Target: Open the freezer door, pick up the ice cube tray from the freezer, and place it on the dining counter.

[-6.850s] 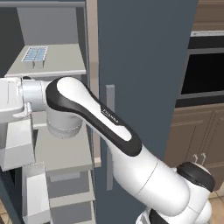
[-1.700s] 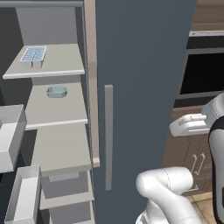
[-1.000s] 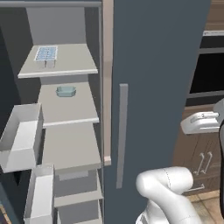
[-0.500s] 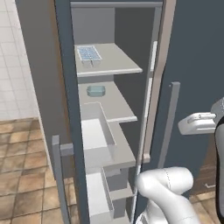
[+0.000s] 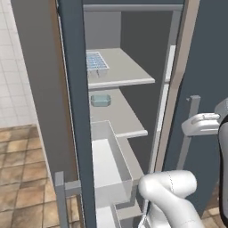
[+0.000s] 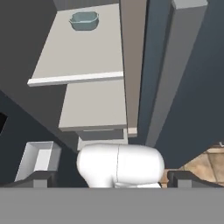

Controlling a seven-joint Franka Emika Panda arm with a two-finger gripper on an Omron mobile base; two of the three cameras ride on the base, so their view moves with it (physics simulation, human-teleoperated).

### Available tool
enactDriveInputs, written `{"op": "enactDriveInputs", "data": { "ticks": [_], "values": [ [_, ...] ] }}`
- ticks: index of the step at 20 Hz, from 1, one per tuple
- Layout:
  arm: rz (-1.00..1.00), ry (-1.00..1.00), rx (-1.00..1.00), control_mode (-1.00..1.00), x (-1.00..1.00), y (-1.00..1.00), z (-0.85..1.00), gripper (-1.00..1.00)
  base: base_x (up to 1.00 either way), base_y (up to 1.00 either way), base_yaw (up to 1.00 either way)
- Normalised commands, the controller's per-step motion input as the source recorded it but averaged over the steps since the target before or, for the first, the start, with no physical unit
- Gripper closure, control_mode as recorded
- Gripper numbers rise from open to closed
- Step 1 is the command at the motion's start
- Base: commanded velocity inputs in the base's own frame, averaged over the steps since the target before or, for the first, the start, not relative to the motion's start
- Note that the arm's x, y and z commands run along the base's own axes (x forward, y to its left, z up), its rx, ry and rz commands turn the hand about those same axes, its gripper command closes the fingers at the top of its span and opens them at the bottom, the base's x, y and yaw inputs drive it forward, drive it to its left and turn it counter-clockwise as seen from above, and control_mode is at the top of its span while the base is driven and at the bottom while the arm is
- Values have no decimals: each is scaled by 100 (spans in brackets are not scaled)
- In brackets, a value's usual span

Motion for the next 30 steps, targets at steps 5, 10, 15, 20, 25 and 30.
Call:
{"op": "enactDriveInputs", "data": {
  "ticks": [5, 10, 15, 20, 25, 30],
  "values": [
    [0, 0, 0, 100, 0, 0, 0, -100, 0, 51, 0],
    [0, 0, 0, 100, 0, 0, 0, -100, 0, 58, 0],
    [0, 0, 0, 100, 0, 0, 0, -100, 1, 27, 0],
    [0, 0, 0, -100, 0, 0, 0, -100, 0, 6, 0],
    [-3, 0, 0, -100, 0, -1, 22, -100, 0, 0, 0],
    [-21, 0, 7, -100, 0, 2, 76, -100, 0, 0, 0]
  ]
}}
